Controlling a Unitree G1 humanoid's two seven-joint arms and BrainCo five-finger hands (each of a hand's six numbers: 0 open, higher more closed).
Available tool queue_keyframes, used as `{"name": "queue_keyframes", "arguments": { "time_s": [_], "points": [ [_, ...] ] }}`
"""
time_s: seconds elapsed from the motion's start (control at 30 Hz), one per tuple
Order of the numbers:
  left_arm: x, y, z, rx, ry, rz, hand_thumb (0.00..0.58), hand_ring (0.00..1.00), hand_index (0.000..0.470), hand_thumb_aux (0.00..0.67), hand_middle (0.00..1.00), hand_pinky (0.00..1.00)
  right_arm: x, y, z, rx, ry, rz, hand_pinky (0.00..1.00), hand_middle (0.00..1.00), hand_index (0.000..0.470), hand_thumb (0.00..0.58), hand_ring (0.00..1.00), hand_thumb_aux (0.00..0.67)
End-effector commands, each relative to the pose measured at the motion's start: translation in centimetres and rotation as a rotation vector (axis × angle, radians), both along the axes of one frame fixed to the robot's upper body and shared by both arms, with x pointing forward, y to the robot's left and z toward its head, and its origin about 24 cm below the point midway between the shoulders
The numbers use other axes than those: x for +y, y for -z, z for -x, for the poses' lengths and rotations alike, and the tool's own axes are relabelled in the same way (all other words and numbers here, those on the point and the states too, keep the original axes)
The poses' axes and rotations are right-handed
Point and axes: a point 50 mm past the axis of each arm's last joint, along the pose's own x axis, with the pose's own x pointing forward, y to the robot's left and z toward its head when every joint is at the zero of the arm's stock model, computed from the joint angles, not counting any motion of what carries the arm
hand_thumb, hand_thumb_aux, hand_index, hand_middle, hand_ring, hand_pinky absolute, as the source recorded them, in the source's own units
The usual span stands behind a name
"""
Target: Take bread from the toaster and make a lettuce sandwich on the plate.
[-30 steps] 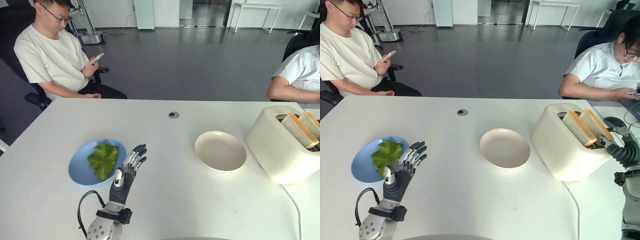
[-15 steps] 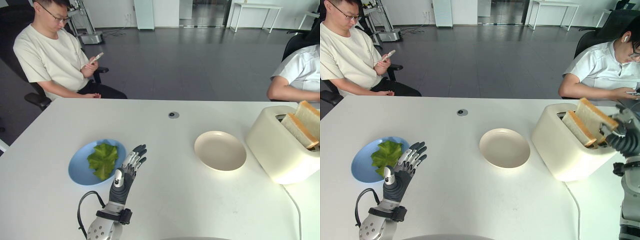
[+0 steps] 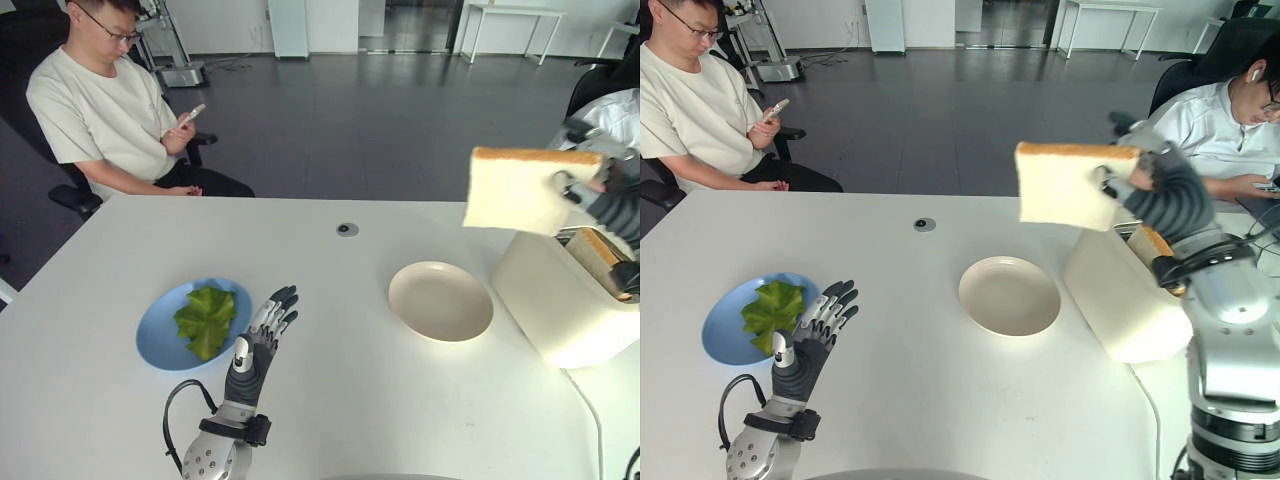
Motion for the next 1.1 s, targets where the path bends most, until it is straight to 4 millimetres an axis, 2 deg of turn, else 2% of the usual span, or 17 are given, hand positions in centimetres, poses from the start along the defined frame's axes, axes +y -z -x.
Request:
{"name": "queue_keyframes", "arguments": {
  "time_s": [0.03, 0.1, 0.23, 0.33, 0.43, 0.53, 0.6, 0.63, 0.67, 0.8, 0.97, 1.07, 1.1],
  "points": [
    [-0.2, 0.1, 0.0, 0.01, 0.003, -0.01, 0.0, 0.0, 0.0, 0.0, 0.0, 0.0, 2.5, 3.9, -0.6, 0.193, -0.061, -0.055, 0.0, 0.0, 0.47, 0.58, 0.0, 0.67],
    [-0.2, 0.1, 0.0, 0.01, 0.004, -0.01, 0.0, 0.0, 0.0, 0.0, 0.0, 0.0, 2.8, 6.6, -0.9, 0.282, -0.039, -0.057, 0.0, 0.0, 0.47, 0.58, 0.0, 0.67],
    [0.0, 0.2, 0.1, 0.014, -0.001, -0.015, 0.0, 0.0, 0.0, 0.0, 0.0, 0.0, 1.1, 11.7, -1.1, 0.409, 0.087, -0.062, 0.0, 0.0, 0.47, 0.58, 0.0, 0.67],
    [0.1, 0.1, 0.1, 0.013, -0.001, -0.015, 0.0, 0.0, 0.0, 0.0, 0.0, 0.0, 0.7, 14.1, -0.7, 0.453, 0.13, -0.078, 0.0, 0.0, 0.47, 0.58, 0.0, 0.67],
    [0.1, 0.1, 0.1, 0.012, -0.002, -0.015, 0.0, 0.0, 0.0, 0.0, 0.0, 0.0, 1.2, 16.3, -0.3, 0.503, 0.131, -0.094, 0.0, 0.0, 0.47, 0.58, 0.0, 0.67],
    [0.1, 0.0, 0.0, 0.011, 0.001, -0.017, 0.0, 0.0, 0.0, 0.0, 0.0, 0.0, 1.7, 17.7, 0.0, 0.525, 0.13, -0.09, 0.0, 0.0, 0.47, 0.58, 0.0, 0.67],
    [0.1, 0.1, 0.0, 0.012, 0.002, -0.018, 0.0, 0.0, 0.0, 0.0, 0.0, 0.0, 1.5, 17.7, 0.0, 0.499, 0.158, -0.068, 0.0, 0.0, 0.47, 0.58, 0.0, 0.67],
    [0.1, 0.1, 0.0, 0.012, 0.003, -0.018, 0.0, 0.0, 0.0, 0.0, 0.0, 0.0, 1.2, 17.3, -0.2, 0.451, 0.178, -0.028, 0.0, 0.0, 0.243, 0.445, 0.0, 0.347],
    [0.1, 0.0, 0.0, 0.012, 0.003, -0.019, 0.0, 0.0, 0.0, 0.0, 0.0, 0.0, 1.0, 16.9, -0.3, 0.405, 0.193, -0.001, 0.0, 0.0, 0.0, 0.0, 0.0, 0.0],
    [0.2, 0.0, 0.1, 0.012, 0.007, -0.02, 0.0, 0.0, 0.0, 0.0, 0.0, 0.0, 0.8, 14.7, -0.3, 0.199, 0.246, 0.076, 0.0, 0.0, 0.0, 0.0, 0.0, 0.0],
    [0.7, -0.3, -0.1, 0.003, 0.008, -0.039, 0.0, 0.0, 0.0, 0.0, 0.0, 0.0, 1.6, 12.6, 0.4, 0.038, 0.255, 0.121, 0.0, 0.0, 0.0, 0.0, 0.0, 0.0],
    [2.2, -1.4, -1.0, -0.059, -0.008, -0.166, 0.0, 0.0, 0.0, 0.0, 0.0, 0.0, 2.2, 11.5, 1.1, -0.026, 0.252, 0.06, 0.0, 0.0, 0.0, 0.0, 0.0, 0.0],
    [3.4, -2.0, -1.7, -0.094, -0.026, -0.269, 0.0, 0.0, 0.0, 0.0, 0.0, 0.0, 2.4, 11.5, 1.5, -0.021, 0.247, 0.007, 0.0, 0.0, 0.0, 0.0, 0.0, 0.0]
  ]
}}
